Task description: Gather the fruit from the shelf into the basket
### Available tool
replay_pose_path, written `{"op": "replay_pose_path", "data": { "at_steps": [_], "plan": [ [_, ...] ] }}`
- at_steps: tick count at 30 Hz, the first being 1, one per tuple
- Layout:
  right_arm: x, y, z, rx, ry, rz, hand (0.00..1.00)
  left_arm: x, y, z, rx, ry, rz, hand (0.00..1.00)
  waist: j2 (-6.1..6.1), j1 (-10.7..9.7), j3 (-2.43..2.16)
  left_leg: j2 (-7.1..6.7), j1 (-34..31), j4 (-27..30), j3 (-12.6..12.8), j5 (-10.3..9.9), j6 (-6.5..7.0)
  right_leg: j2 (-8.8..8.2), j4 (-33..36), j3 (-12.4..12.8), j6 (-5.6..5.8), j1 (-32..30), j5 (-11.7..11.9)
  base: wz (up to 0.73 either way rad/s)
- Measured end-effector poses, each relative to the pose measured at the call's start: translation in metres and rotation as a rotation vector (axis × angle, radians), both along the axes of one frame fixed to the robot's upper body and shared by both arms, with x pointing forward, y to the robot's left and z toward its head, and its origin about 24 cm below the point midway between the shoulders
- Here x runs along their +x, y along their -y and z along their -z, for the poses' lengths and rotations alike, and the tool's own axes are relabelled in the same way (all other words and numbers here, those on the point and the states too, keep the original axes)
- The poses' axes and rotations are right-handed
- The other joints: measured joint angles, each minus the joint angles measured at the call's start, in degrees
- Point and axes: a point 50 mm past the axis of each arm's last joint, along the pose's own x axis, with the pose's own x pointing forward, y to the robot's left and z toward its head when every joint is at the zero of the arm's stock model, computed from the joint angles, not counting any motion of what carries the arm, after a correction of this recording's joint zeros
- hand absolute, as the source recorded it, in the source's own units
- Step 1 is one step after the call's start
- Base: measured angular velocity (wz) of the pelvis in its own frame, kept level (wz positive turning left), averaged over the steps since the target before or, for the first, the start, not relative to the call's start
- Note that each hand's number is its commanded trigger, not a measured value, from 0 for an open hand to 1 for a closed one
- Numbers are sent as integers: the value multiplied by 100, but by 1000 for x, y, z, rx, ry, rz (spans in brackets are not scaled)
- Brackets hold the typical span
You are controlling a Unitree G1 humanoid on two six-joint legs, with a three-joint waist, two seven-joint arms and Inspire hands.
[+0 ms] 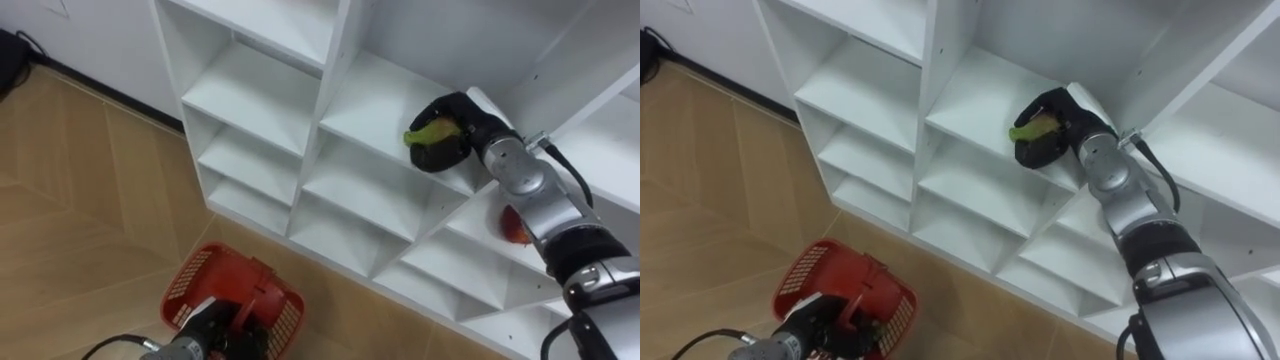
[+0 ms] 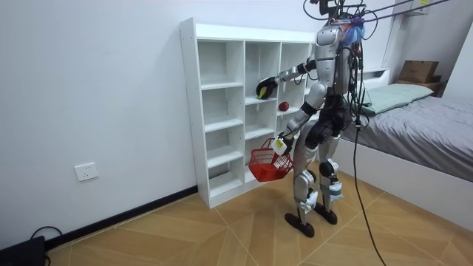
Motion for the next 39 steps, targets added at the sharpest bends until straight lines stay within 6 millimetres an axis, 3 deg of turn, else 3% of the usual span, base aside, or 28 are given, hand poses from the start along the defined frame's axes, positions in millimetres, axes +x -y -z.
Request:
{"op": "replay_pose_path", "data": {
  "at_steps": [18, 25, 31, 39],
  "plan": [
    [0, 0, 1, 0, -10, -6, 100, 1, 1, 0, 1, 0, 6, 100, 5, 0, 0, 0, 1, 7, 4, 2, 1, -1, 0, 2, 0, 2, 0, 0],
    [0, -1, 0, -8, -3, -16, 100, 1, 3, 0, 3, -3, 26, 100, 60, 1, -6, 3, 13, 6, 35, 1, 1, 0, -2, 44, 0, 4, 0, 0],
    [-2, -9, -1, -3, 11, -49, 100, 1, 2, -1, -22, -2, 1, 100, 125, -31, -28, 14, 36, -9, 70, 1, 1, 3, -6, 61, 0, 16, 2, -1],
    [-24, -26, 5, 38, 51, -145, 100, 2, 8, 0, -50, 2, -16, 100, 208, -117, -75, 43, 130, -107, 215, 2, 2, 3, -13, 160, -1, 11, 3, -9]
  ]
}}
